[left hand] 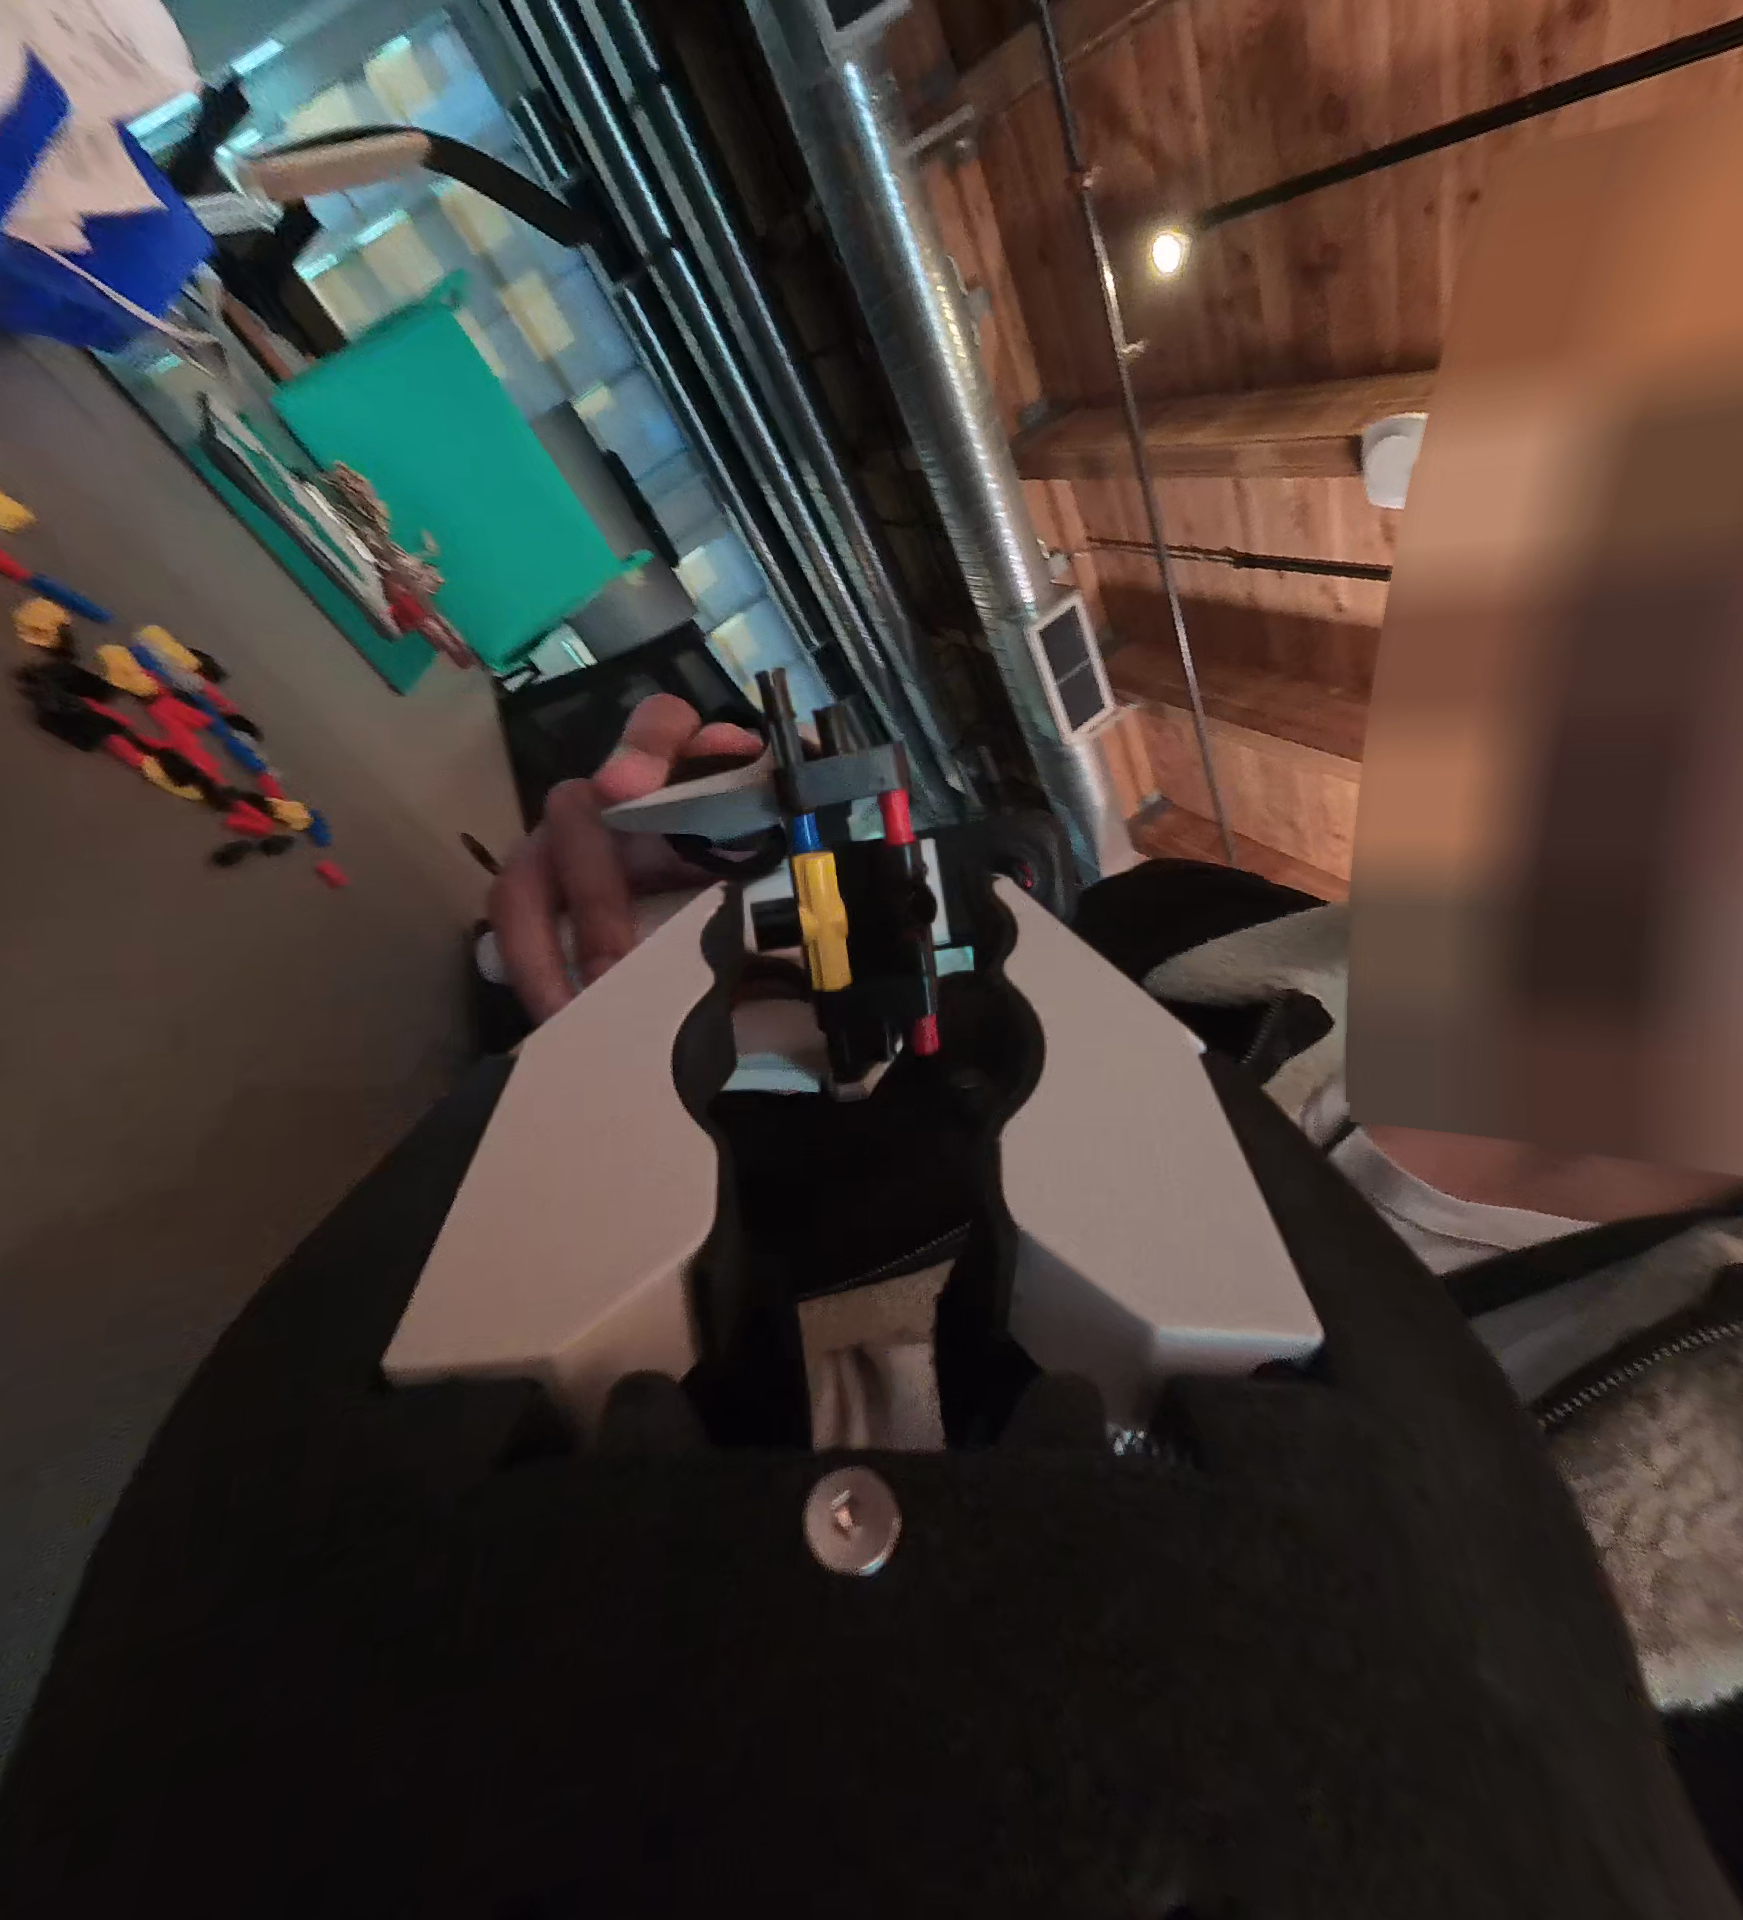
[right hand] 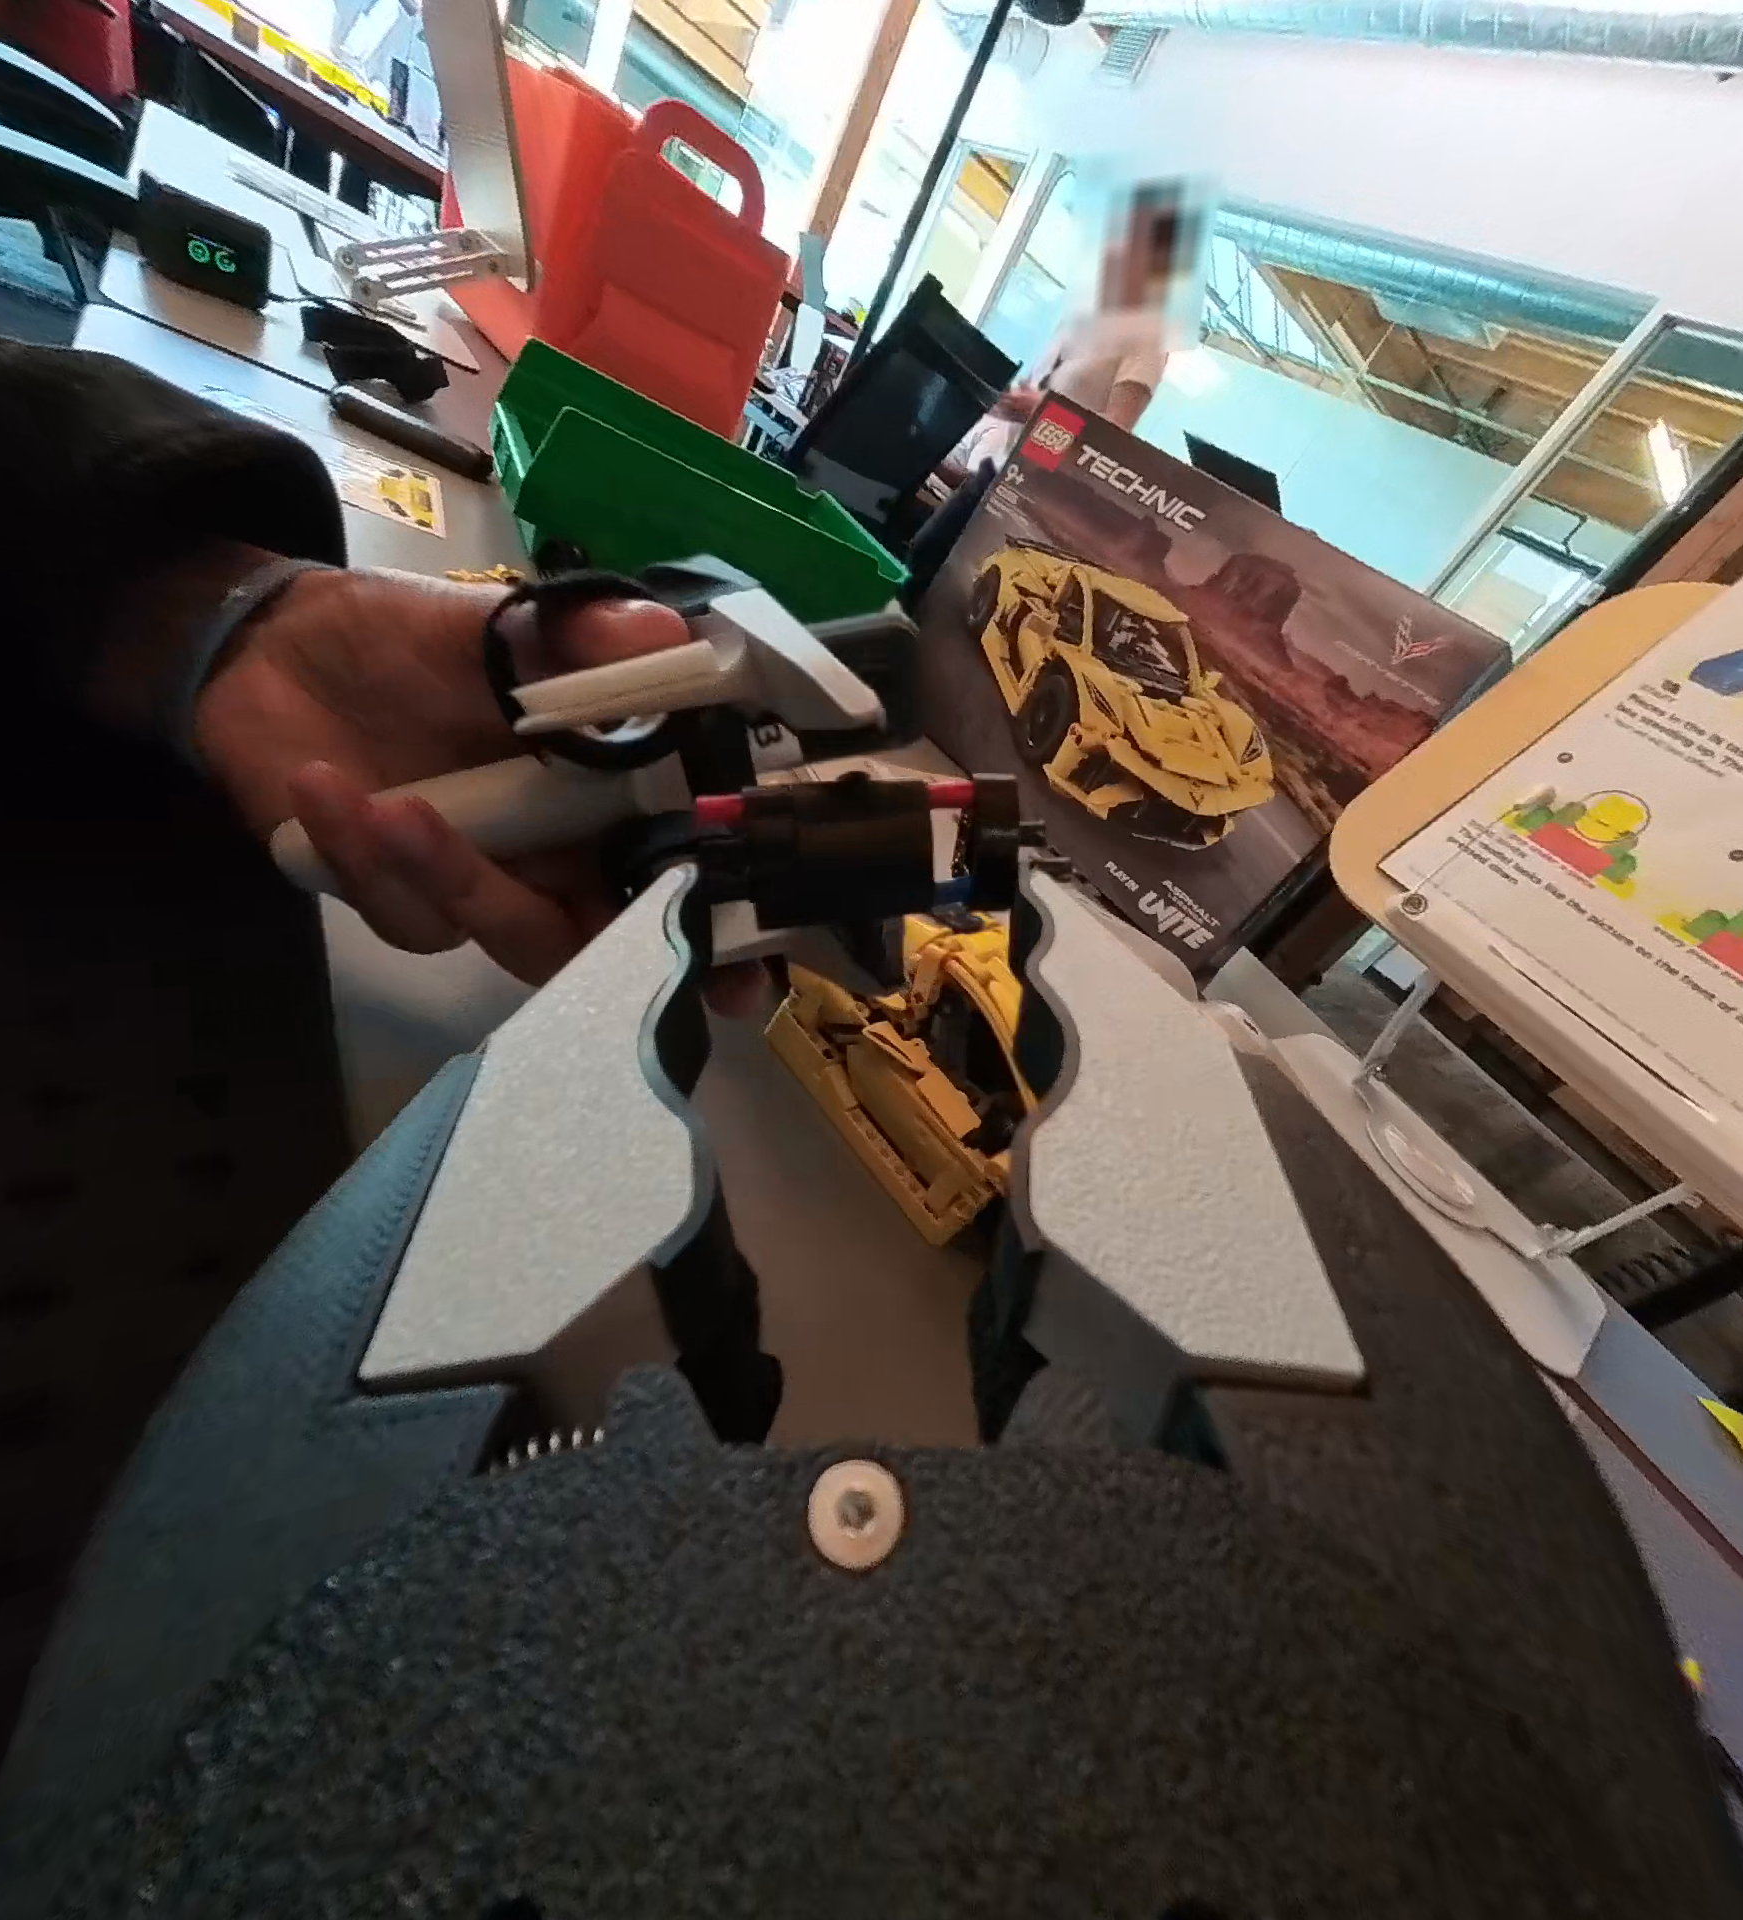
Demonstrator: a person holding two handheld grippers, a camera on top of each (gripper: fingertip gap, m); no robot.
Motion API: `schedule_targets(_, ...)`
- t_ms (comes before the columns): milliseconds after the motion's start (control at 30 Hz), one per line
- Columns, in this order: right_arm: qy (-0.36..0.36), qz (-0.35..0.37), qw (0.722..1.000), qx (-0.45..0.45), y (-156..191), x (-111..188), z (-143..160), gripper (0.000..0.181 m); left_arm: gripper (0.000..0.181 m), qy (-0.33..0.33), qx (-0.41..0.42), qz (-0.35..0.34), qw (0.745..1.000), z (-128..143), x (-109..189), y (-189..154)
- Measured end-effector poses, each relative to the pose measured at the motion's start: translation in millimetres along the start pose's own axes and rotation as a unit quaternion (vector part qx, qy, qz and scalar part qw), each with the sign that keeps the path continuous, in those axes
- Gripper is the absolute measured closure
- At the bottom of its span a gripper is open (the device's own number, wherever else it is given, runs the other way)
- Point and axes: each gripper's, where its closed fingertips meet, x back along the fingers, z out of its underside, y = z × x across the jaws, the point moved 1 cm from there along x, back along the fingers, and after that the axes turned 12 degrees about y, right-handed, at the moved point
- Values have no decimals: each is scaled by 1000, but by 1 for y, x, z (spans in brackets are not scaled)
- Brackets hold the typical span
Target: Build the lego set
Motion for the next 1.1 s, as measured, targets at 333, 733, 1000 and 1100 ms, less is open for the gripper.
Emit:
schedule_targets(333,-5,-27,999,-26,4,3,1,121,147,17,3,-65,998,6,6,17)
schedule_targets(733,27,-57,997,34,20,-1,14,122,148,70,68,-52,994,25,0,27)
schedule_targets(1000,15,-137,989,-56,24,1,19,122,149,90,65,-61,992,30,-2,29)
schedule_targets(1100,10,-154,985,-71,24,2,18,123,149,91,66,-54,992,30,-3,27)
